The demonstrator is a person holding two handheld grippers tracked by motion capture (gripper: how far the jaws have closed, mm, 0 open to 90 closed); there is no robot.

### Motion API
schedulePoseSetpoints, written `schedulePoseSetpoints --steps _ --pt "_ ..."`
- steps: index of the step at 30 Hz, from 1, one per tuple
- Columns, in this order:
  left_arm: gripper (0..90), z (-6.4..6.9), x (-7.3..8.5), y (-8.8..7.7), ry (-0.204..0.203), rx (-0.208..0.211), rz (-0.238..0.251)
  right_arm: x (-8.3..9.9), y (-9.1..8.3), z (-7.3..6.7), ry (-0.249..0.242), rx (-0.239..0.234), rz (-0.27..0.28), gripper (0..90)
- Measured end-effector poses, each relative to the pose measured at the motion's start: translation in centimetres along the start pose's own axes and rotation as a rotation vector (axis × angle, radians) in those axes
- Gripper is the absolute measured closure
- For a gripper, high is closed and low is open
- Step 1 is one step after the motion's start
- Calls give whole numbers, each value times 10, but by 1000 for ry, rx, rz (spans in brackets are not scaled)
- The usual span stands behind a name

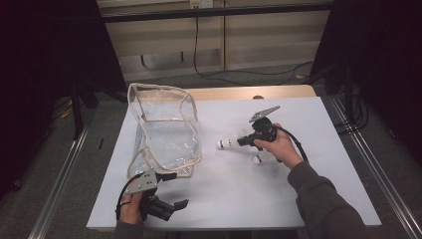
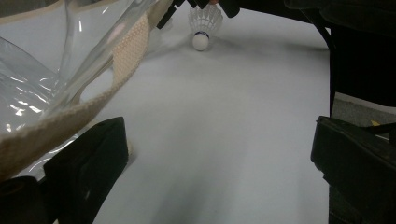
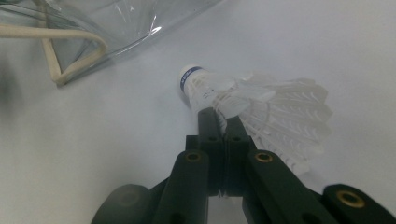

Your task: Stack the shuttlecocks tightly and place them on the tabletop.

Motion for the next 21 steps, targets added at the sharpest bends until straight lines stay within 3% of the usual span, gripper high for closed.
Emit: schedulePoseSetpoints --steps 16,21 --pt "41 0 0 0 0 1 0 1 4 -1 0 -3 -15 890" --pt "41 0 0 0 0 -1 -1 3 4 0 10 2 -22 846"
Point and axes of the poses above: each handheld gripper's, and its own axes: y roughly forward along the jaws, x roughly out of its underside, z roughly to its right, the point moved 6 cm from there along y, roughly forward along the jaws, and after that the axes turned 5 degrees about y, right-handed, at the moved point
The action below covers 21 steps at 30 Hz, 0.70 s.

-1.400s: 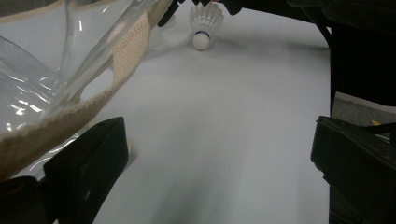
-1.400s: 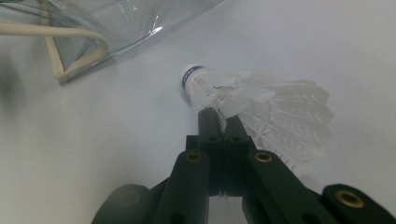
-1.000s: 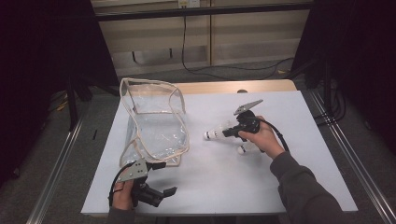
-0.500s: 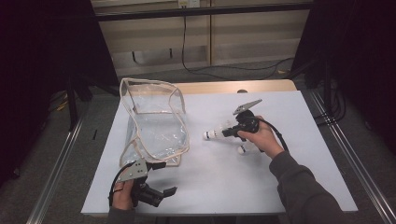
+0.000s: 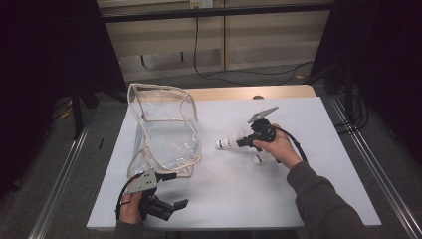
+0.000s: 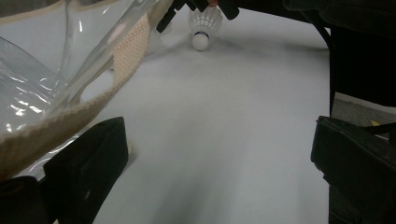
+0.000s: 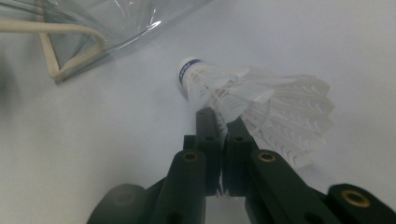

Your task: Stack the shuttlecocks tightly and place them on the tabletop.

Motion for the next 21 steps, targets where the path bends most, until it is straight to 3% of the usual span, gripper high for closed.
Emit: schedulePoseSetpoints --steps 5,21 --pt "41 0 0 0 -1 0 0 1 -1 0 -3 6 -6 756" --pt "41 0 0 -1 1 -2 2 3 -11 -2 -1 17 -4 669"
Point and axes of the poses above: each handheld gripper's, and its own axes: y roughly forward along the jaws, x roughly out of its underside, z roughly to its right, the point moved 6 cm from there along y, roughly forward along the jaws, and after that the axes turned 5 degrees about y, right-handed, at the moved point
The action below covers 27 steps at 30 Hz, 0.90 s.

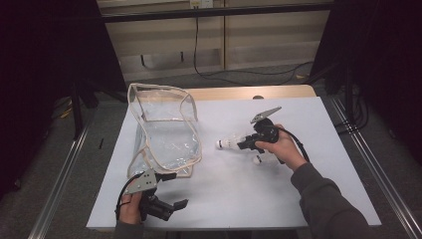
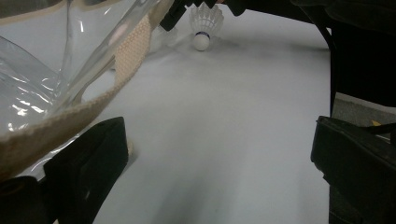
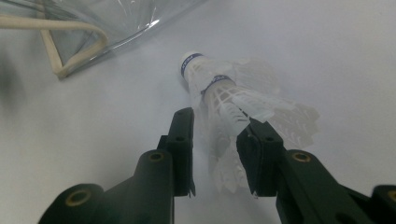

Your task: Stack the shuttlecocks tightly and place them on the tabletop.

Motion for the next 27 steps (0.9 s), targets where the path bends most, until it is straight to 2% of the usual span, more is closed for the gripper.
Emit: schedulePoseSetpoints --steps 8,10,21,27 --pt "41 0 0 0 1 1 1 -1 -3 2 3 11 9 644" --pt "40 0 0 0 1 1 1 0 -3 3 1 22 2 603" --pt "41 0 0 0 3 0 -2 0 -4 2 6 5 3 562" --pt "40 0 0 1 0 0 1 1 -7 4 16 18 5 490"
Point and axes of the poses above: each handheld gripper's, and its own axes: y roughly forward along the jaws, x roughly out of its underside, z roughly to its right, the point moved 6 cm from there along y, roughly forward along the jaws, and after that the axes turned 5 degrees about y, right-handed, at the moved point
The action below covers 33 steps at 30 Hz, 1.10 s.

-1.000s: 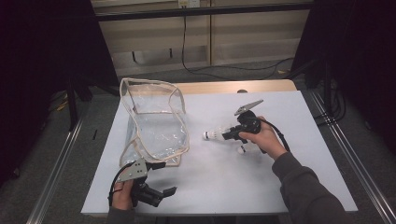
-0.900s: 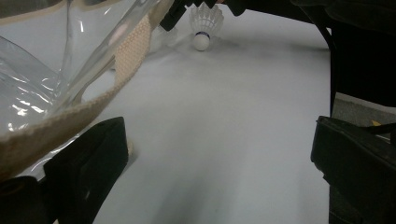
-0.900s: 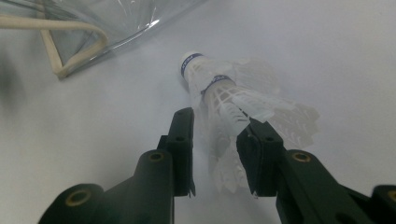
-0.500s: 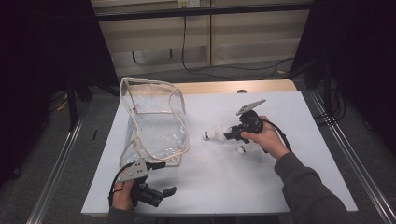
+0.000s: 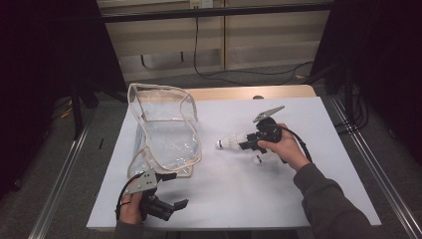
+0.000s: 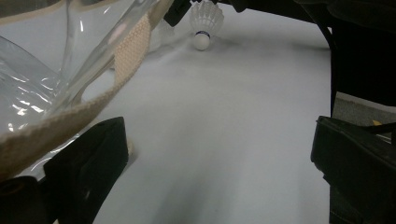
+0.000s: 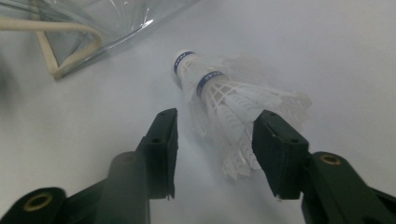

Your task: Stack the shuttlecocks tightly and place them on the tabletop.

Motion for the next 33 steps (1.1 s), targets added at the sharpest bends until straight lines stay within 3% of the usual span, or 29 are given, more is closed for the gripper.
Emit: schedulePoseSetpoints --steps 18,33 --pt "41 0 0 -1 3 -1 -2 2 -7 4 26 15 1 362" --pt "41 0 0 0 3 -2 -3 4 -17 7 44 25 49 294"
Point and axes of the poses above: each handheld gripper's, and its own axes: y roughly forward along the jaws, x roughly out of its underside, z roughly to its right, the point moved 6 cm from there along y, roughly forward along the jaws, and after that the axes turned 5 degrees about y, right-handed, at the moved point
